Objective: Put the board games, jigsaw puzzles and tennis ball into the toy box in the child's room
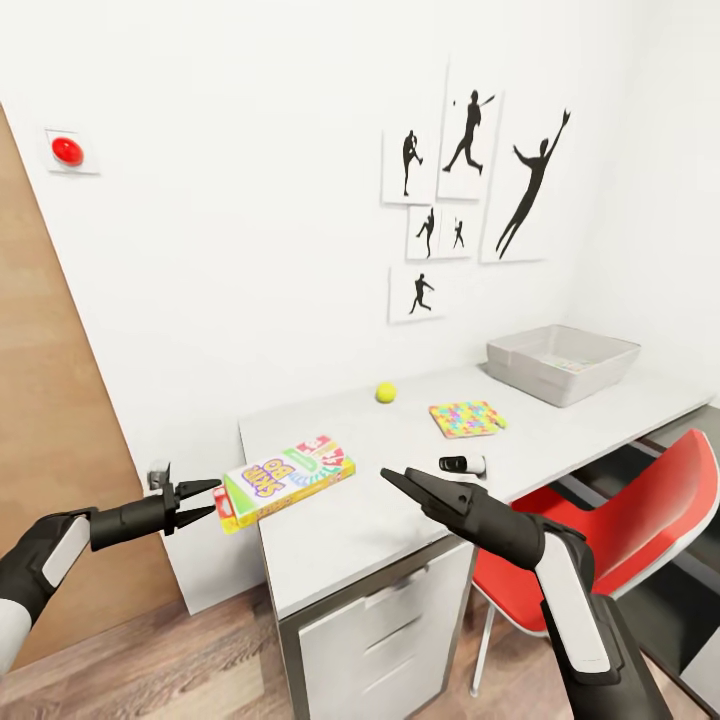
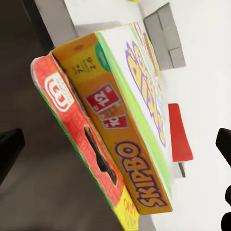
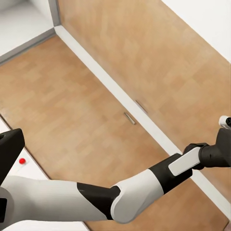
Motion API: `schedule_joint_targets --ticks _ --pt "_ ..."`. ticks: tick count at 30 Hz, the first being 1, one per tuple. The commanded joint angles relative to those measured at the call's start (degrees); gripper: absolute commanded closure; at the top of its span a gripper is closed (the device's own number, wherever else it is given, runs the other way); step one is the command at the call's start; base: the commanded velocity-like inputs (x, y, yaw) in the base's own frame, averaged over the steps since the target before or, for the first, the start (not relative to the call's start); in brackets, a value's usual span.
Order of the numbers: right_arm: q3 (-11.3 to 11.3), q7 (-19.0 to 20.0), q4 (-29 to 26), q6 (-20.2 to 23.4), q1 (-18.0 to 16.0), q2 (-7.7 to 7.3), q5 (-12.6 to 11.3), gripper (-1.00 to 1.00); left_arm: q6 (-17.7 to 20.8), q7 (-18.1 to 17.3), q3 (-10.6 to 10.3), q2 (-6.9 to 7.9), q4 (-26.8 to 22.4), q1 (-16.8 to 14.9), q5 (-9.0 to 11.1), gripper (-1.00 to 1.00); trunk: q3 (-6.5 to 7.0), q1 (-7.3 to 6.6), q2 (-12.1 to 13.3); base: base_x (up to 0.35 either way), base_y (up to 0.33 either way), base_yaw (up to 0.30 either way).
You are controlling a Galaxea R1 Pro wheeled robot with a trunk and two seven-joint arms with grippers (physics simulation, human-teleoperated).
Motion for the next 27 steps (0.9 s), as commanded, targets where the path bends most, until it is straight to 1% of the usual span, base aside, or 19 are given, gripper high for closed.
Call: schedule_joint_targets --ticks 1,5,18,27 --pt "-0.1 0.2 0.0 0.2 0.0 0.05 0.1 -1.00 0.3 -0.1 0.0 0.02 0.0 0.0 0.1 -1.00 -0.24 0.22 -0.4 0.000 0.000 0.000" --pt "-0.1 0.2 0.0 0.2 0.0 0.05 0.1 -1.00 0.4 -0.1 0.1 0.00 0.0 0.0 0.2 -1.00 -0.96 1.10 -2.0 0.000 0.000 0.000" --pt "-0.1 0.3 0.0 0.2 0.0 0.05 0.1 -1.00 0.3 0.0 0.0 -0.05 0.0 0.0 0.1 -1.00 -0.96 1.10 -2.0 0.000 -0.005 0.000" --pt "-0.1 0.3 0.0 0.2 0.0 0.05 0.1 -1.00 0.2 -0.1 0.0 -0.05 0.0 0.0 0.1 -1.00 -0.96 1.10 -2.0 0.000 -0.139 0.000"
